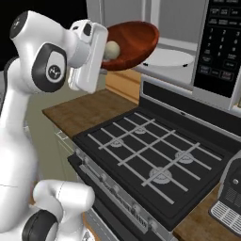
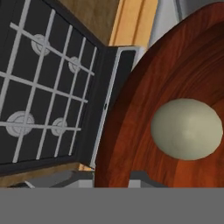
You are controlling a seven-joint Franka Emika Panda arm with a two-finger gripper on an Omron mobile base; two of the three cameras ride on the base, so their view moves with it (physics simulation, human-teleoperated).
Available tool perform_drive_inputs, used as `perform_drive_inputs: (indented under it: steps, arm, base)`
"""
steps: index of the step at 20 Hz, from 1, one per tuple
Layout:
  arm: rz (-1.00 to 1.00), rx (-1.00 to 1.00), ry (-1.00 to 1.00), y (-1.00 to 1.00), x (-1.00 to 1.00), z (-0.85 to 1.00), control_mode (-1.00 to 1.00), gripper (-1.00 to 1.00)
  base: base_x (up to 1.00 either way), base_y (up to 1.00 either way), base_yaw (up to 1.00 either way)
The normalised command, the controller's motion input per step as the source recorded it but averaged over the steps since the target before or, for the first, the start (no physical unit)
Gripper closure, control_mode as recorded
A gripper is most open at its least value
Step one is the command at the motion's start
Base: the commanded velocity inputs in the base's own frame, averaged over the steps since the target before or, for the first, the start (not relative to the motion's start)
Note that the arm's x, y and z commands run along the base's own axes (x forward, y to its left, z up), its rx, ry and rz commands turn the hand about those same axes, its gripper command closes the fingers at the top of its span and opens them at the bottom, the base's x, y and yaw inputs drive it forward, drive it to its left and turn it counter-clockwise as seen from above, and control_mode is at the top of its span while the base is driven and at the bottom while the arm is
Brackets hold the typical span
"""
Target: Pick the mushroom from the sink and place it in the bowl. Then pick the bowl and place it in the microwave. Then close the microwave door and press the start button.
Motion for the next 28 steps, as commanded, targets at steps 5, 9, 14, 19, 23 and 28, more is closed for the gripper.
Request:
perform_drive_inputs:
  steps: [5, 9, 14, 19, 23, 28]
  arm:
    - [0.03, 0.14, 0.03, -0.3, 0.8, 0.0, -1.0, 1.0]
    - [0.01, 0.01, 0.19, -0.21, 0.98, 0.0, -1.0, 1.0]
    - [0.01, 0.0, 0.08, -0.27, 0.99, 0.0, -1.0, 1.0]
    - [0.01, 0.03, 0.01, -0.38, 0.85, -0.01, -1.0, 1.0]
    - [0.03, 0.06, 0.0, -0.38, 0.79, -0.14, -1.0, 1.0]
    - [0.03, 0.07, 0.05, -0.33, 0.74, -0.26, -1.0, 1.0]
  base:
    - [0.0, 0.0, 0.0]
    - [0.0, 0.0, 0.0]
    - [0.0, 0.0, 0.0]
    - [0.0, 0.0, 0.0]
    - [0.0, 0.0, 0.0]
    - [0.0, 0.0, 0.0]
